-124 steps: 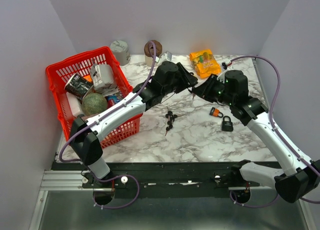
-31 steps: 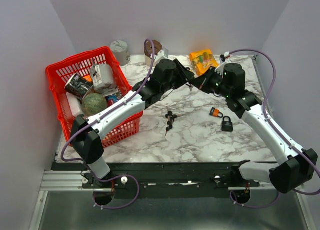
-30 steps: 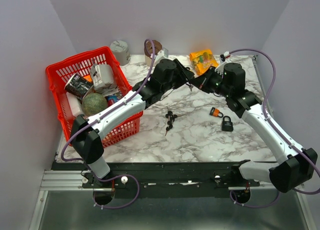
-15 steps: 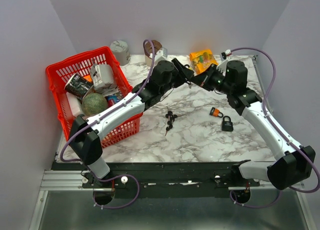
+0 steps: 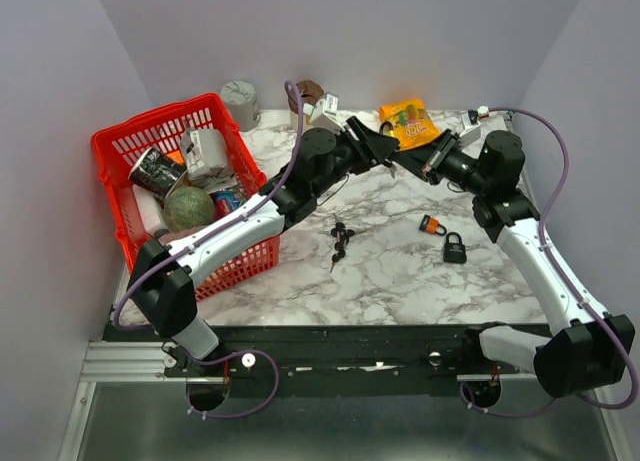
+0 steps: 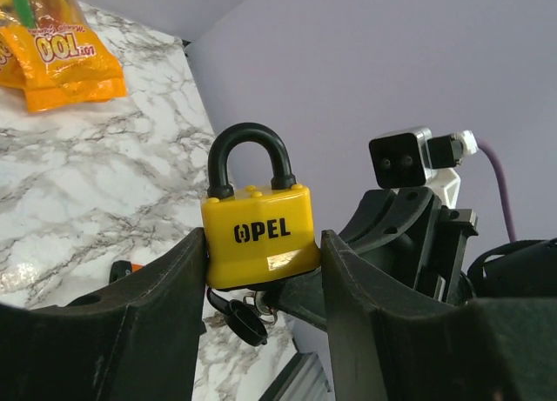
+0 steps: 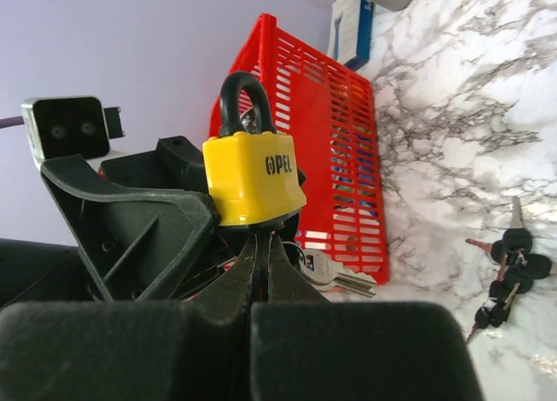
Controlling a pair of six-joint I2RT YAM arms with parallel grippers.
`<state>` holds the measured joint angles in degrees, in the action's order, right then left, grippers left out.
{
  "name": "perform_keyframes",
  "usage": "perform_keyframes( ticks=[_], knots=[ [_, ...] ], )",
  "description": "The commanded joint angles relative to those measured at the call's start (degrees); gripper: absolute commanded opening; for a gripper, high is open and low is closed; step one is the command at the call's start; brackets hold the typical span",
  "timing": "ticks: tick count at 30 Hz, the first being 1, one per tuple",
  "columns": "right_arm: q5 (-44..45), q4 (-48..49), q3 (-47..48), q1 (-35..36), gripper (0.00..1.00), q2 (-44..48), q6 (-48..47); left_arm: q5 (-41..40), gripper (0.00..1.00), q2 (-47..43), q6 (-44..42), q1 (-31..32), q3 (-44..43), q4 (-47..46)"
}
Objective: Unlock with the key
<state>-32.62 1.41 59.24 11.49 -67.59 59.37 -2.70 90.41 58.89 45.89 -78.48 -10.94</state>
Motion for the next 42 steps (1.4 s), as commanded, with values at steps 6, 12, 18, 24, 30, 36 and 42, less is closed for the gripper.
perform_keyframes(
  ticks=[6, 12, 18, 24, 30, 36, 42],
  knots=[
    [4.94, 13.34, -2.99, -3.84, 0.01, -0.26, 9.09, 13.86, 0.00, -5.42, -0.09, 3.86, 2.10, -9.36],
    [4.06, 12.84, -2.47, -4.19, 0.01, -0.08, 7.52, 13.68, 0.00, -6.30, -0.18, 3.77, 2.72, -9.11],
    [4.14, 0.56, 0.96, -4.10, 0.26, 3.59, -4.69, 12.98, 0.00, -5.25, 1.83, 0.09, -1.59, 0.65],
    [3.97, -11.75, -3.08, -4.10, 0.55, 12.91, -13.40, 18.31, 0.00, -5.16, 0.87, -4.92, -1.68, 2.33],
    [0.73, -16.44, -0.02, -4.54, 1.00, 16.62, -23.85, 30.10, 0.00, -5.42, -0.79, -8.53, 0.96, -3.12],
    [-13.85, -15.31, 11.32, -4.63, 1.00, 8.90, -33.09, 51.54, 0.00, -6.91, -1.68, -11.26, 2.45, -7.08],
    [-30.20, 0.65, 15.55, -4.54, 1.00, 3.00, -25.91, 62.10, 0.00, -9.99, 6.11, -11.26, 7.10, -15.32]
  ],
)
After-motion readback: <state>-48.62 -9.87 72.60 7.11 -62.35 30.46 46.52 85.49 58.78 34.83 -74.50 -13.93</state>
